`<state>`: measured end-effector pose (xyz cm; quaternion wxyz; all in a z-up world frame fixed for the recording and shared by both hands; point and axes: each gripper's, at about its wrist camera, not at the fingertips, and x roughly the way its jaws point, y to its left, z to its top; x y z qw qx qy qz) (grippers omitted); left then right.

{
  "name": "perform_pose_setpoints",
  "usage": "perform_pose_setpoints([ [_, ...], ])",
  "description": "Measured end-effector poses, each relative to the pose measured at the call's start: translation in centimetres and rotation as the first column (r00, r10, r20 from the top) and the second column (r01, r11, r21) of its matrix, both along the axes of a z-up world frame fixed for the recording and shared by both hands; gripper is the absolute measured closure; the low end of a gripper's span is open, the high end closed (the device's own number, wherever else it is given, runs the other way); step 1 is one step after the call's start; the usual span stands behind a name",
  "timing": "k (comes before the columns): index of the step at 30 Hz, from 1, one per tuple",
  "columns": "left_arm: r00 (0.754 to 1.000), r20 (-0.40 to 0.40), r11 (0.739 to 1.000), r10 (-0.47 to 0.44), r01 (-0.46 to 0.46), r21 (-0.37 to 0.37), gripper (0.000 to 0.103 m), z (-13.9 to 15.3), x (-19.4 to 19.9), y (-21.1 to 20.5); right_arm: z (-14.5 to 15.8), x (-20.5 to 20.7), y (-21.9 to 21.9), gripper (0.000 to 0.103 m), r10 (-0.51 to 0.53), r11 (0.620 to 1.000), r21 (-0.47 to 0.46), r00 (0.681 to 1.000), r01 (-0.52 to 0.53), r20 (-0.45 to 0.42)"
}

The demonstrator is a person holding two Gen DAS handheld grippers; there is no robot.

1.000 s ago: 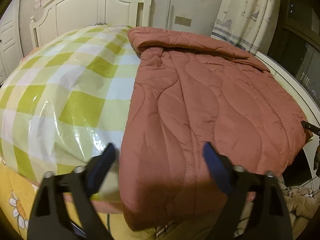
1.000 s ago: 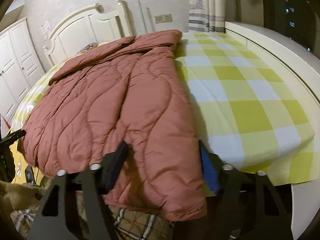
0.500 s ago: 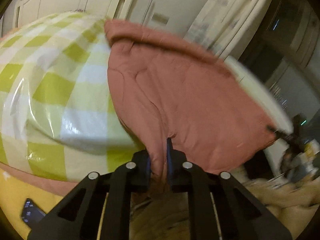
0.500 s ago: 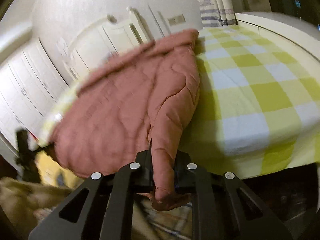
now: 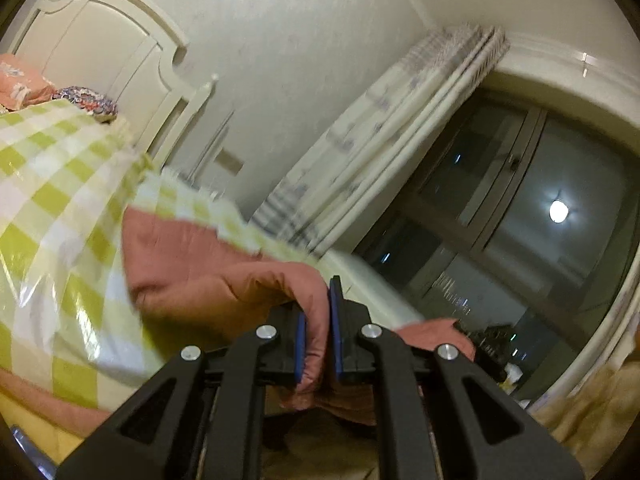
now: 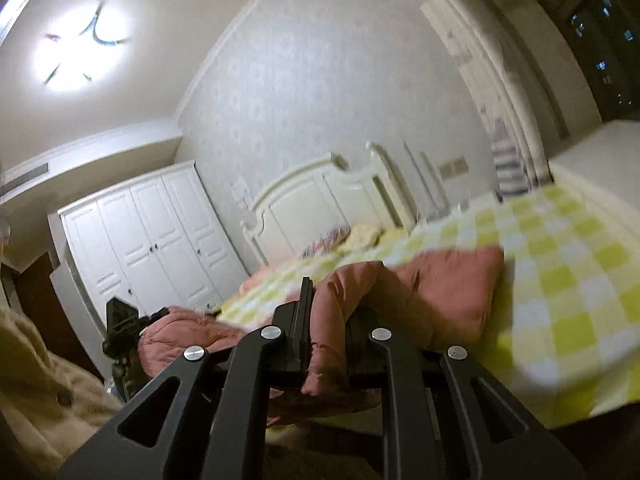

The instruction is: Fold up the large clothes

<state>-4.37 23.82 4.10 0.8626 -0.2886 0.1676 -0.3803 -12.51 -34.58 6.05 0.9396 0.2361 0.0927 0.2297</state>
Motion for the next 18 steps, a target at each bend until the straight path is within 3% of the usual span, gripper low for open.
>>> perform_pose_setpoints([
  [2,0.999,-0.002,0.999,0.034,-0.034,-0.036,0.092,1.4,1.6,0.6,1.6,1.8,-0.5,0.088,-0.048,0.999,-0.004,0.999,0.048,-0.004],
  [5,0.995,-0.020,0.995,0.097,-0.097,-0.003,0.090,3.5,6.4,0.0,3.9,6.8,-0.9,0.088,-0.130,0.991,-0.032,0.990,0.129,-0.045],
  [8,0.980,-0.099,0.984,0.173,-0.168,0.049,0.085,4.1,13.6,-1.5,5.1,14.7,-1.0,0.087,-0.195,0.981,-0.045,0.970,0.190,-0.149],
  [10,0.951,-0.190,0.969,0.245,-0.233,0.085,0.080,3.1,19.0,-2.4,4.7,21.3,-1.2,0.085,-0.211,0.977,-0.042,0.947,0.208,-0.244],
  [12,0.890,-0.305,0.941,0.339,-0.312,0.133,0.060,0.5,24.7,-2.8,3.2,26.4,-1.5,0.071,-0.195,0.979,-0.011,0.920,0.204,-0.340],
  [14,0.818,-0.369,0.897,0.441,-0.404,0.178,0.026,-2.1,28.4,-2.1,0.2,30.3,-2.4,0.031,-0.125,0.981,0.077,0.878,0.180,-0.462],
  [16,0.770,-0.409,0.872,0.489,-0.449,0.197,0.025,-4.2,30.3,-0.9,-2.4,31.7,-3.8,0.013,-0.074,0.957,0.205,0.855,0.206,-0.514],
  [18,0.756,-0.448,0.877,0.477,-0.442,0.188,0.025,-5.9,31.1,0.3,-3.8,31.3,-5.4,0.013,-0.091,0.929,0.272,0.867,0.251,-0.490],
])
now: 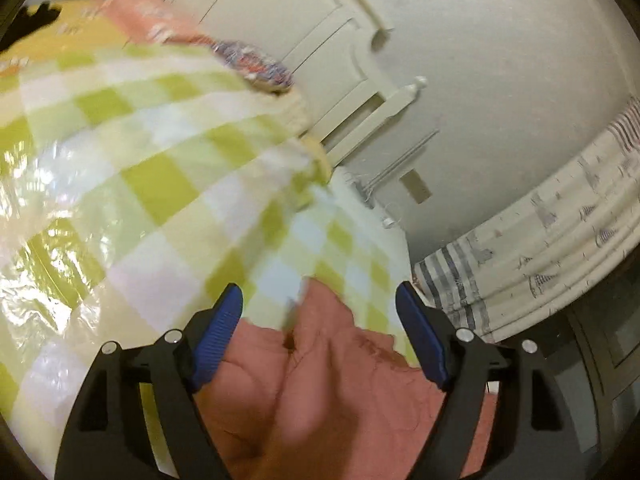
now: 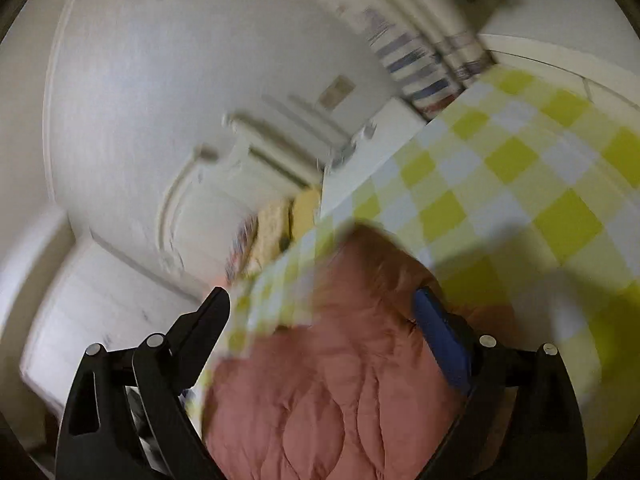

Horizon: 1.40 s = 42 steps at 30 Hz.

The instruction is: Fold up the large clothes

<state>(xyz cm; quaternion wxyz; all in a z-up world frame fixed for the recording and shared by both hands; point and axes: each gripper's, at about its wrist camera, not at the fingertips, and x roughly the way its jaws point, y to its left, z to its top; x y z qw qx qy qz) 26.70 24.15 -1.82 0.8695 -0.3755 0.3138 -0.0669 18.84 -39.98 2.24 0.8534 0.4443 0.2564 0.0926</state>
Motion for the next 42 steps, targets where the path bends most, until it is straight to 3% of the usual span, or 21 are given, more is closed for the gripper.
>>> perform_pose_setpoints([
  [1,1.000,-0.002,1.000,-0.010,0.010,0.001,0.025,-0.4,0.1,0.4,-0.3,-0.5,-0.4,0.013,-0.012,1.000,-0.005,1.000,0.012,0.015],
  [4,0.994,0.004,0.989,-0.105,0.104,0.107,0.021,-0.9,0.2,0.3,-0.4,-1.0,-0.7,0.013,-0.038,0.981,-0.192,0.999,0.030,-0.036],
  [6,0.984,-0.020,0.970,-0.177,0.178,0.165,0.020,-1.2,0.7,-0.8,-1.1,-0.8,-0.4,0.013,-0.017,0.955,-0.295,0.995,-0.013,-0.098],
  [9,0.962,-0.081,0.931,-0.260,0.272,0.242,0.020,-2.0,1.5,-3.4,-2.4,0.2,0.5,0.017,0.037,0.932,-0.349,0.986,-0.092,-0.160],
  [12,0.939,-0.134,0.878,-0.318,0.345,0.333,0.022,-2.7,2.3,-6.4,-3.8,0.4,2.5,0.037,0.088,0.877,-0.445,0.970,-0.183,-0.226],
  [13,0.935,-0.146,0.861,-0.322,0.354,0.366,0.027,-2.8,2.4,-7.0,-4.1,0.6,3.2,0.049,0.100,0.855,-0.474,0.964,-0.210,-0.247],
  [14,0.930,-0.157,0.839,-0.332,0.368,0.400,0.054,-3.0,2.7,-7.7,-4.4,0.7,3.9,0.067,0.102,0.827,-0.512,0.957,-0.233,-0.271],
  [16,0.916,-0.165,0.818,-0.365,0.400,0.412,0.093,-2.9,2.4,-8.5,-4.3,0.1,5.1,0.088,0.100,0.775,-0.581,0.957,-0.246,-0.272],
  [18,0.930,-0.075,0.811,-0.360,0.352,0.468,0.095,-1.2,0.2,-8.6,-2.5,-1.6,6.1,0.090,0.090,0.726,-0.659,0.978,-0.195,-0.190],
  [22,0.934,0.054,0.818,-0.352,0.279,0.503,0.095,2.6,-2.7,-8.3,1.5,-4.1,7.3,0.091,0.087,0.705,-0.700,0.993,-0.116,-0.077],
  [26,0.952,0.045,0.821,-0.304,0.237,0.519,0.095,4.1,-0.7,-9.0,3.6,-2.8,7.5,0.091,0.016,0.700,-0.712,0.999,-0.046,-0.049],
  [30,0.974,-0.077,0.820,-0.211,0.220,0.529,0.094,0.9,4.8,-10.5,0.2,2.5,6.3,0.091,-0.087,0.725,-0.687,0.983,-0.047,-0.159],
  [33,0.974,-0.188,0.775,-0.123,0.212,0.596,0.085,-4.1,7.1,-11.3,-6.1,5.9,6.3,0.090,-0.153,0.698,-0.706,0.938,-0.120,-0.311],
  [34,0.969,-0.219,0.777,-0.112,0.222,0.589,0.082,-5.6,7.5,-11.2,-7.9,6.3,6.5,0.089,-0.147,0.692,-0.707,0.931,-0.145,-0.334],
  [35,0.968,-0.228,0.808,-0.108,0.219,0.548,0.081,-6.2,7.8,-10.6,-8.3,6.4,6.5,0.088,-0.151,0.698,-0.703,0.932,-0.136,-0.330],
  [36,0.971,-0.219,0.821,-0.096,0.202,0.535,0.078,-5.9,7.8,-10.2,-8.1,6.4,6.4,0.086,-0.166,0.696,-0.708,0.931,-0.123,-0.324],
  [37,0.974,-0.211,0.822,-0.085,0.188,0.537,0.071,-5.6,7.7,-10.0,-8.0,6.4,6.4,0.078,-0.177,0.685,-0.719,0.930,-0.118,-0.321],
  [39,0.976,-0.203,0.830,-0.078,0.177,0.529,0.067,-5.6,7.6,-9.8,-8.1,6.6,6.6,0.077,-0.170,0.674,-0.727,0.930,-0.131,-0.325],
  [40,0.978,-0.196,0.837,-0.074,0.168,0.521,0.065,-5.5,7.4,-9.6,-7.9,6.4,6.4,0.075,-0.164,0.686,-0.716,0.932,-0.128,-0.324],
  [42,0.984,-0.163,0.850,-0.073,0.147,0.506,0.046,-4.8,7.2,-9.2,-7.4,5.8,5.2,0.058,-0.137,0.745,-0.659,0.942,-0.106,-0.307],
])
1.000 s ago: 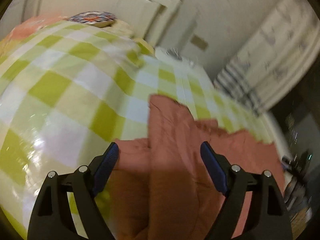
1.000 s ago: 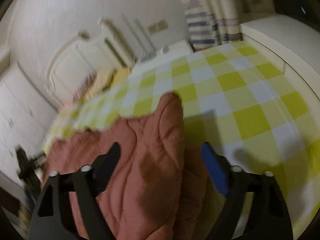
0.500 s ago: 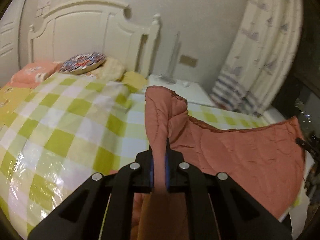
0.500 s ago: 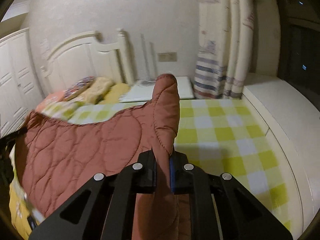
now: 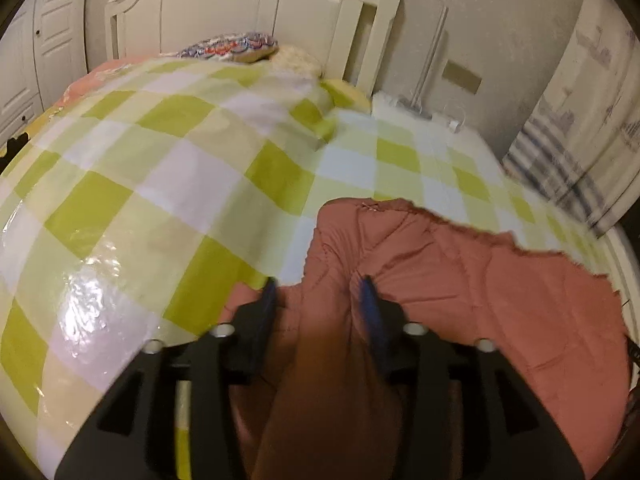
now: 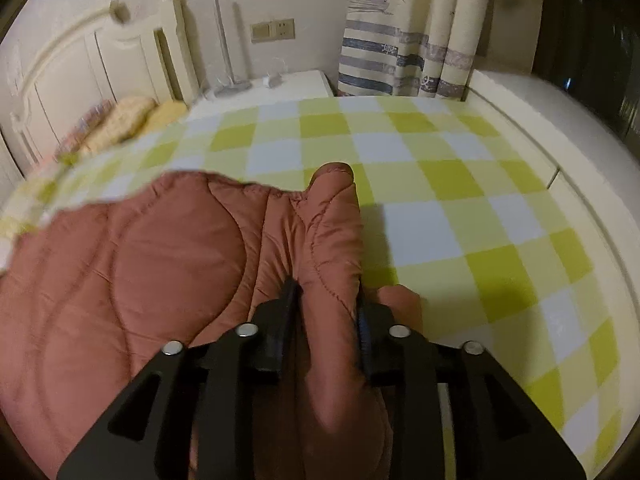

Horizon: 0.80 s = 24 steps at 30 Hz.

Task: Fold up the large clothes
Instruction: 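Lay the lifted hem over the jacket and open both tools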

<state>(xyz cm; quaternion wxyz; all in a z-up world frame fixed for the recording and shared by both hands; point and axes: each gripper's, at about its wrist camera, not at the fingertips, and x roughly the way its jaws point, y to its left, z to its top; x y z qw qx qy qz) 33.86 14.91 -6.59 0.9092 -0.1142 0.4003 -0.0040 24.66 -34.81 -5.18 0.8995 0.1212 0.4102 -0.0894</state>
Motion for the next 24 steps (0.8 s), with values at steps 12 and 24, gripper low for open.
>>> perform_pose_setpoints([
  [12,0.952,0.264,0.978,-0.156,0.111,0.179,0.003,9.7,-4.7,-10.0,9.8,-1.0,9.6,0.015,0.271,0.962,-0.086,0.938,-0.259,0.215],
  [24,0.977,-0.035,0.921,-0.212,0.211,0.328,0.002,-1.3,1.9,-15.8,-0.7,5.3,16.4,0.012,0.420,0.905,-0.069,0.907,-0.420,-0.011],
])
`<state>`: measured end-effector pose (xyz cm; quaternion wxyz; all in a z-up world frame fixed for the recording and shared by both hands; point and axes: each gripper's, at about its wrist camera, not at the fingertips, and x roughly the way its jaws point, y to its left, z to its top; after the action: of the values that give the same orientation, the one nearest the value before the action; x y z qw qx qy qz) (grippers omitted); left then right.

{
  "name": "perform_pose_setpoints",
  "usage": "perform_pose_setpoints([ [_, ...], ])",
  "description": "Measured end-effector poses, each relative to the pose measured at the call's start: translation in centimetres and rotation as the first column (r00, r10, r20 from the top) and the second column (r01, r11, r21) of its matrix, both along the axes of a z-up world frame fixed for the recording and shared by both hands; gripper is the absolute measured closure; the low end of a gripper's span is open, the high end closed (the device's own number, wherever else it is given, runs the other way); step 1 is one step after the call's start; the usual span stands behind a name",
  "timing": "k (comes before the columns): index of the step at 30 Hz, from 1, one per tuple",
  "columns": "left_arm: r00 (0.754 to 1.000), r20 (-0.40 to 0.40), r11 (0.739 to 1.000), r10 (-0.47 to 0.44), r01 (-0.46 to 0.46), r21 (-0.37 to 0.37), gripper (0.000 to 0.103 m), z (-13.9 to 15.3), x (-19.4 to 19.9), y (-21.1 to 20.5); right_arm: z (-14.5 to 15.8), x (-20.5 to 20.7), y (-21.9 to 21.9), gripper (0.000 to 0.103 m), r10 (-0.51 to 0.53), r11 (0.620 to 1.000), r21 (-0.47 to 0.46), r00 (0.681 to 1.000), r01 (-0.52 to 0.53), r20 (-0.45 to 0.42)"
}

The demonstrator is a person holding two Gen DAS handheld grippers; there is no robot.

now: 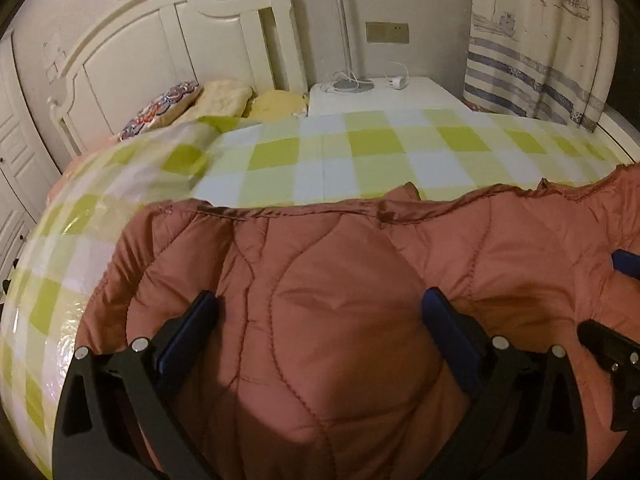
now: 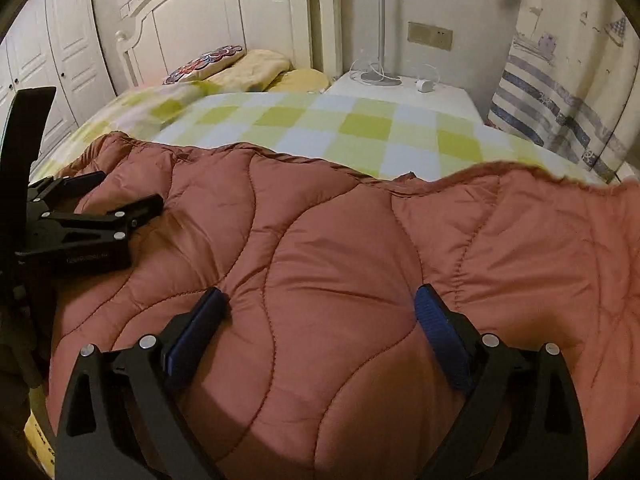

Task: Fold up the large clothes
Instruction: 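Lay the lifted hem over the jacket and open both tools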

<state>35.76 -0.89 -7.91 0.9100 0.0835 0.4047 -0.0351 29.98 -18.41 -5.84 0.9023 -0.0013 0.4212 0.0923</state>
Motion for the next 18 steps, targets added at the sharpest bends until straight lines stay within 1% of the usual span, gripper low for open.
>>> perform_pose_setpoints([
  [4,1.000,-0.005,1.000,-0.001,0.001,-0.011,0.002,-0.3,-0.2,0.4,0.0,-0.1,-0.3,0.012,0.004,1.000,0.025,1.000,-0.004,0.001],
  [8,1.000,-0.001,1.000,0.002,-0.002,-0.010,0.002,-0.2,-0.3,0.3,0.1,-0.7,0.0,0.012,0.005,1.000,0.026,1.000,-0.005,0.009],
  [11,1.000,-0.014,1.000,0.003,-0.004,-0.019,0.002,-0.2,0.0,0.4,0.8,-0.7,-0.4,0.012,0.005,0.999,0.040,1.000,-0.004,-0.010],
  [13,1.000,-0.017,1.000,0.006,-0.007,-0.023,0.002,-0.2,0.0,0.5,2.0,-1.0,-1.0,0.012,-0.023,0.999,0.034,1.000,0.023,0.006],
  [16,1.000,-0.016,1.000,0.007,-0.007,-0.027,0.002,-0.2,-0.1,0.5,4.0,-1.4,-2.9,0.012,-0.086,0.996,-0.008,0.994,0.087,0.069],
  [18,1.000,-0.016,1.000,0.007,-0.008,-0.029,0.002,-0.2,-0.1,0.5,4.1,-1.0,-5.3,0.012,-0.145,0.988,-0.035,0.987,0.147,0.072],
])
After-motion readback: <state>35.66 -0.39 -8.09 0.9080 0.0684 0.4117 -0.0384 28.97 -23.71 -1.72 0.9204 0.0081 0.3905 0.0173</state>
